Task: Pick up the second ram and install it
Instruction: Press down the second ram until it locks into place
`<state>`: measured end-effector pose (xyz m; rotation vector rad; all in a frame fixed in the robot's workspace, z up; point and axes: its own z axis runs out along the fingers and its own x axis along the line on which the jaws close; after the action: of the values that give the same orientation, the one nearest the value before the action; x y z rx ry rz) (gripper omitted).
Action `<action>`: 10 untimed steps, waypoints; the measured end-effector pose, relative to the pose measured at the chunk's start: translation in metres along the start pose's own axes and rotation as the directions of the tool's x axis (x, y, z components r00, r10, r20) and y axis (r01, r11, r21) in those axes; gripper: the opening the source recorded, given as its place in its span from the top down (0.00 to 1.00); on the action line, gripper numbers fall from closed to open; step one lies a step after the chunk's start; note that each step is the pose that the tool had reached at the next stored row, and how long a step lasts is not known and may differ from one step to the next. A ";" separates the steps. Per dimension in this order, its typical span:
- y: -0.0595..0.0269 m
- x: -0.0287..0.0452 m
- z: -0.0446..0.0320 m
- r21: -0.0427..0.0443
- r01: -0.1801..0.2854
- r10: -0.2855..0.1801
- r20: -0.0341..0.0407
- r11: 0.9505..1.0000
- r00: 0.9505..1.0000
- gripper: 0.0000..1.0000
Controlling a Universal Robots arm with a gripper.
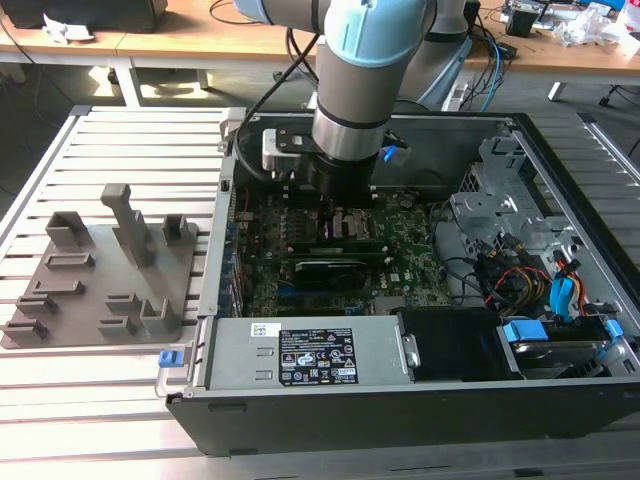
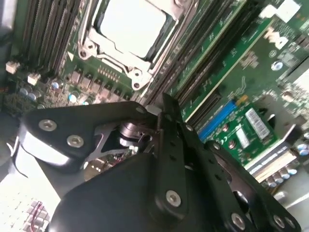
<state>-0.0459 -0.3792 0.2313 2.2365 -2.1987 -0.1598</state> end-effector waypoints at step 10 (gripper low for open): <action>-0.0113 -0.0034 -0.0448 0.000 0.000 0.000 0.000 1.000 1.000 0.89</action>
<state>-0.0315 -0.3787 0.2752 2.2360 -2.1985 -0.1601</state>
